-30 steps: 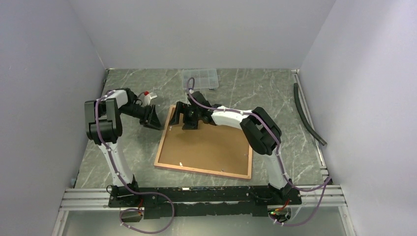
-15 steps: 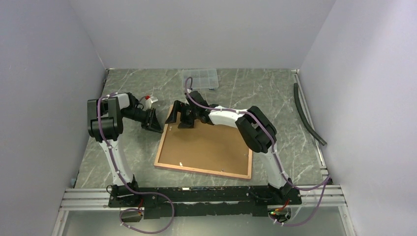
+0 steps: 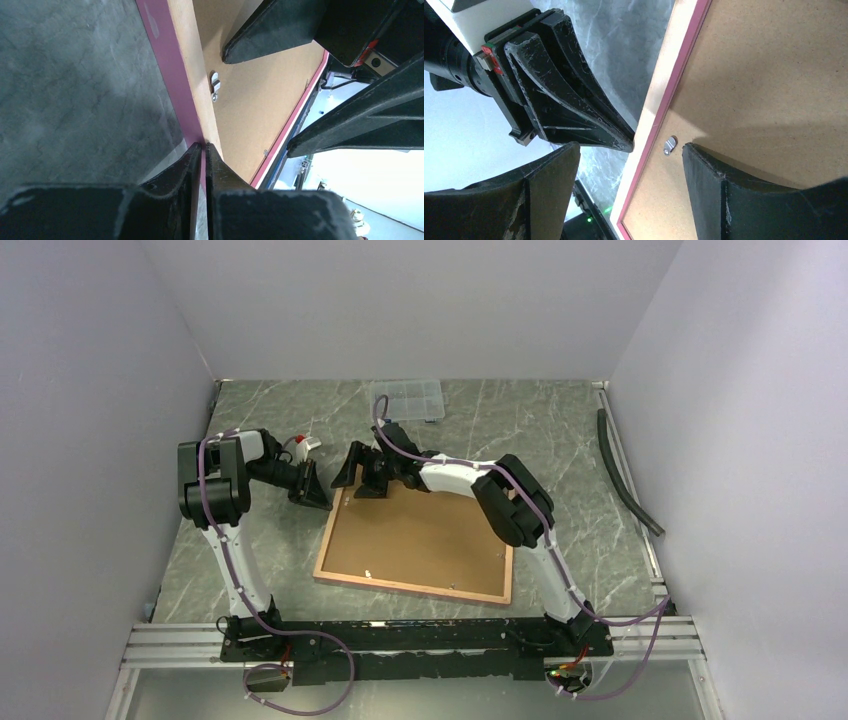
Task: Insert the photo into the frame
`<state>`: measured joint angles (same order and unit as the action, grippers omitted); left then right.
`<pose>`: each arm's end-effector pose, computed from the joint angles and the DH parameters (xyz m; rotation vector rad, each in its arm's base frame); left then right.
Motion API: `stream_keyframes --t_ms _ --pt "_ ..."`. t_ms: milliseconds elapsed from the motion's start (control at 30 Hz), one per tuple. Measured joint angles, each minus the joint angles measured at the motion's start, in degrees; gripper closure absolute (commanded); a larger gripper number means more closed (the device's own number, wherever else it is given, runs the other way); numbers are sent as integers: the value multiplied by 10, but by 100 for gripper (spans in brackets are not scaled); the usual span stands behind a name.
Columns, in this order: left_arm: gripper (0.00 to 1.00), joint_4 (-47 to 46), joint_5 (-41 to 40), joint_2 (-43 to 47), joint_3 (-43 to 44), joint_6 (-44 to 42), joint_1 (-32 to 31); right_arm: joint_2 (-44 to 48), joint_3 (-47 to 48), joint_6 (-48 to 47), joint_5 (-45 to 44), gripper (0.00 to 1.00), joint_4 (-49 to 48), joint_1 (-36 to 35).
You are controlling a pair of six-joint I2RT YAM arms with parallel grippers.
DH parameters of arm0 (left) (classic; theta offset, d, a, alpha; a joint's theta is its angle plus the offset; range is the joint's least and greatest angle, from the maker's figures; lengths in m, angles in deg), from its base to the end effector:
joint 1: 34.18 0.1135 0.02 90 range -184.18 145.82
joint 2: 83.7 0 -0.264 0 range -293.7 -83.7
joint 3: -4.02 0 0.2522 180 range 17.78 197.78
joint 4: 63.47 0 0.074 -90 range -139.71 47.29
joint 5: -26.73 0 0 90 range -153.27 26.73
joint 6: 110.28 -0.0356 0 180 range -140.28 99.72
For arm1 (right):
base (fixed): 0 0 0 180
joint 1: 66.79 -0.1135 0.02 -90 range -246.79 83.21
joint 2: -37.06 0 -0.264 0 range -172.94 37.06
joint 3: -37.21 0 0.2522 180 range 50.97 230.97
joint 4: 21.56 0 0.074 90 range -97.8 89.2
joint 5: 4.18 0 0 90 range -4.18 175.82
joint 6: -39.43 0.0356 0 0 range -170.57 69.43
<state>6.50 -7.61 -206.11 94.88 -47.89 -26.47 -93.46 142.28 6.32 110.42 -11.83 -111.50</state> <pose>0.3583 0.0188 0.1122 0.3212 2.6537 -1.4244 0.3493 0.3666 0.1445 -0.0159 2.5251 1.3541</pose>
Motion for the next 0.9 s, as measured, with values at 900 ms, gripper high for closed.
stream_keyframes --t_ms 900 --pt "95 0 2 0 -1 6 0 -4 3 7 -5 22 -4 -9"
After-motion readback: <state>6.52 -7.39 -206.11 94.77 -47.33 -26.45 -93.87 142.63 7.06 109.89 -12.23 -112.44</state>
